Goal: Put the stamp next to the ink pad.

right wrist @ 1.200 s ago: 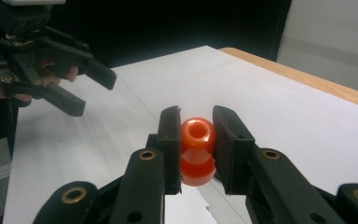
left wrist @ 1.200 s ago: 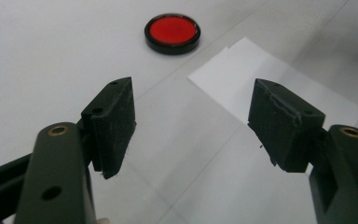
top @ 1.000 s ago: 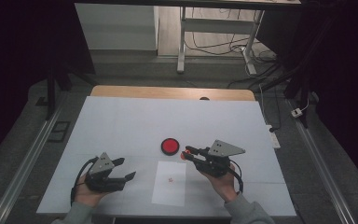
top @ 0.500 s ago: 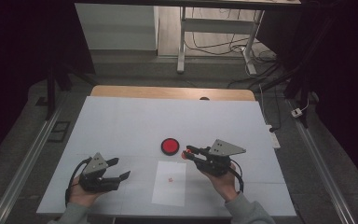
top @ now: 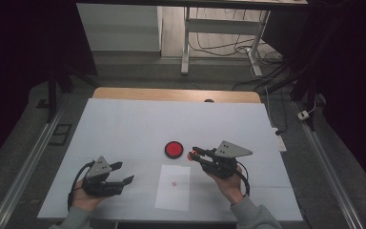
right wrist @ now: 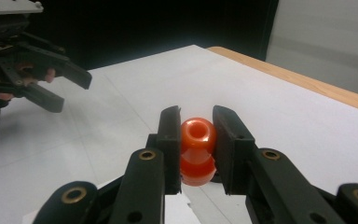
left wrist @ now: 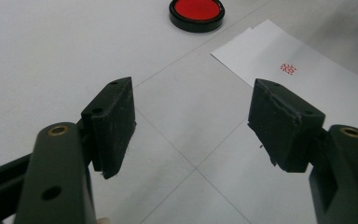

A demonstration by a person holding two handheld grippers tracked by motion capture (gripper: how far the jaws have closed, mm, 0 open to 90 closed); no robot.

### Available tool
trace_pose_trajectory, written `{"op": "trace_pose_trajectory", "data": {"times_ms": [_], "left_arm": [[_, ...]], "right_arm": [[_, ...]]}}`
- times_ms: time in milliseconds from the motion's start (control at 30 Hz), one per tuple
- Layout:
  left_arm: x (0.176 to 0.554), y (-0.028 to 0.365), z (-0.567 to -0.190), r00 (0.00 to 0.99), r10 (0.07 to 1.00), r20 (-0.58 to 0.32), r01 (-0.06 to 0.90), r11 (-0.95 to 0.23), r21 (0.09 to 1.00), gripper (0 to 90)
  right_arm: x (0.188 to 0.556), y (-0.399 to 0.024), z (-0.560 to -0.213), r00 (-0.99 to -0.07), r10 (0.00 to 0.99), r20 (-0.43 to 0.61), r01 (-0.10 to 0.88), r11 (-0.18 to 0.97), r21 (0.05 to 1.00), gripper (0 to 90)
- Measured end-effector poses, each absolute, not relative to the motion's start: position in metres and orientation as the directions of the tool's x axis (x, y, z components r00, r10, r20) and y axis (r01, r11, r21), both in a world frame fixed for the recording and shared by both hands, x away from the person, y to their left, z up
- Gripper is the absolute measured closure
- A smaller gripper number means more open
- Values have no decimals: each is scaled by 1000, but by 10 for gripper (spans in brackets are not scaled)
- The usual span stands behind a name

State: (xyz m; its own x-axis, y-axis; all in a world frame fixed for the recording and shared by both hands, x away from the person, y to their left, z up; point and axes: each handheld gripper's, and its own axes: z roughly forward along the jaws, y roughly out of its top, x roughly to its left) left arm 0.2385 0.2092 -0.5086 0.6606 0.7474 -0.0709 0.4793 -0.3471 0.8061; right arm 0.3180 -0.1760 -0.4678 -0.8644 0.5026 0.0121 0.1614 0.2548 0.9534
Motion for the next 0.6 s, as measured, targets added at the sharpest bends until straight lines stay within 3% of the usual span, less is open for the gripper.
{"op": "trace_pose_trajectory", "data": {"times_ms": [600], "left_arm": [[239, 208, -509, 660, 749, -65, 477, -351, 806, 319]], "right_arm": [[342, -180, -480, -817, 576, 4, 200, 277, 940, 725]]}}
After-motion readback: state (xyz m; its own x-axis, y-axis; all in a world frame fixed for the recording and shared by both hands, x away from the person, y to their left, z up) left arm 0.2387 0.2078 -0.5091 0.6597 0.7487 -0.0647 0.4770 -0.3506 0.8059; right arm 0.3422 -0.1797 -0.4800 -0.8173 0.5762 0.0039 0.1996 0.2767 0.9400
